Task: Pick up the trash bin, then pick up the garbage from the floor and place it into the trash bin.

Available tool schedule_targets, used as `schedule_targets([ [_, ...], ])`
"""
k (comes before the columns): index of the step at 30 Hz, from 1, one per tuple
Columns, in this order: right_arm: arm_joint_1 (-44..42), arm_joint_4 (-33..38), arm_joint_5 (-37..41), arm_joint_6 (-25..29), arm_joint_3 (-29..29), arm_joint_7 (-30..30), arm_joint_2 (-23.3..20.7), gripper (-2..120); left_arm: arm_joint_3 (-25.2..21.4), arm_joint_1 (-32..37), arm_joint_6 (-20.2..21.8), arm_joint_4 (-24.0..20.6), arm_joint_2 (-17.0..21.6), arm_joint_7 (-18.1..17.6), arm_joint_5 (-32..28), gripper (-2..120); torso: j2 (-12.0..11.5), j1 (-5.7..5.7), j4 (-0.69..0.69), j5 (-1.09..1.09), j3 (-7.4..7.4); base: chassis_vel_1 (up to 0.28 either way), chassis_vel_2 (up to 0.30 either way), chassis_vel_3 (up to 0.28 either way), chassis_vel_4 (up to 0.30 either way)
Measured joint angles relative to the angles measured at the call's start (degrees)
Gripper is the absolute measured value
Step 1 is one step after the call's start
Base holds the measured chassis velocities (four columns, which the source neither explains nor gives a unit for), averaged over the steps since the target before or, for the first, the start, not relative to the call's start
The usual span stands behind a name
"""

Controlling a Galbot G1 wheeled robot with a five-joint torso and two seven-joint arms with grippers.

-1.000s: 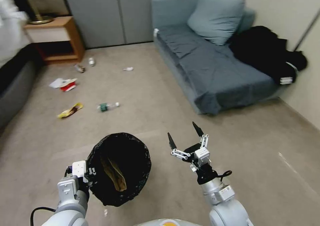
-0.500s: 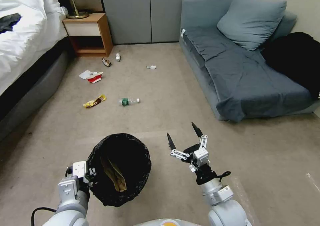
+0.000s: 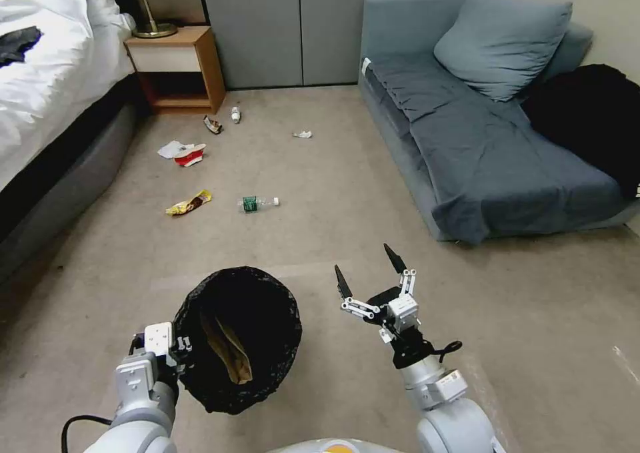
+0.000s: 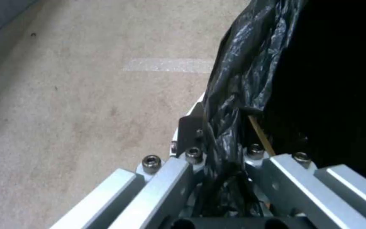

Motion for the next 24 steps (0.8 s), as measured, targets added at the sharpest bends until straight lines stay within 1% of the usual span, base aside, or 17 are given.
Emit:
schedule_targets([
  [7,0.2,0.0,0.1,0.0,0.0,0.0,0.0,100,0.0,0.0,0.0,-0.1,0.0,0.0,0.1,1,0.0,0.0,0.0,0.0,0.0,0.0,0.0,0.0,0.0],
  [13,0.3,-0.1,0.2,0.0,0.0,-0.1,-0.1,100,0.0,0.0,0.0,-0.1,0.0,0.0,0.1,1,0.0,-0.01,0.0,0.0,0.0,-0.068,0.043,0.056,-0.033],
  [16,0.3,-0.1,0.2,0.0,0.0,-0.1,-0.1,100,0.0,0.0,0.0,-0.1,0.0,0.0,0.1,1,0.0,0.0,0.0,0.0,0.0,-0.125,0.133,0.124,-0.106],
  [24,0.4,-0.1,0.3,0.0,0.0,-0.1,-0.2,100,-0.1,-0.1,-0.1,-0.1,0.0,0.0,0.2,1,0.0,0.0,0.0,-0.01,0.0,-0.178,0.2,0.191,-0.187],
])
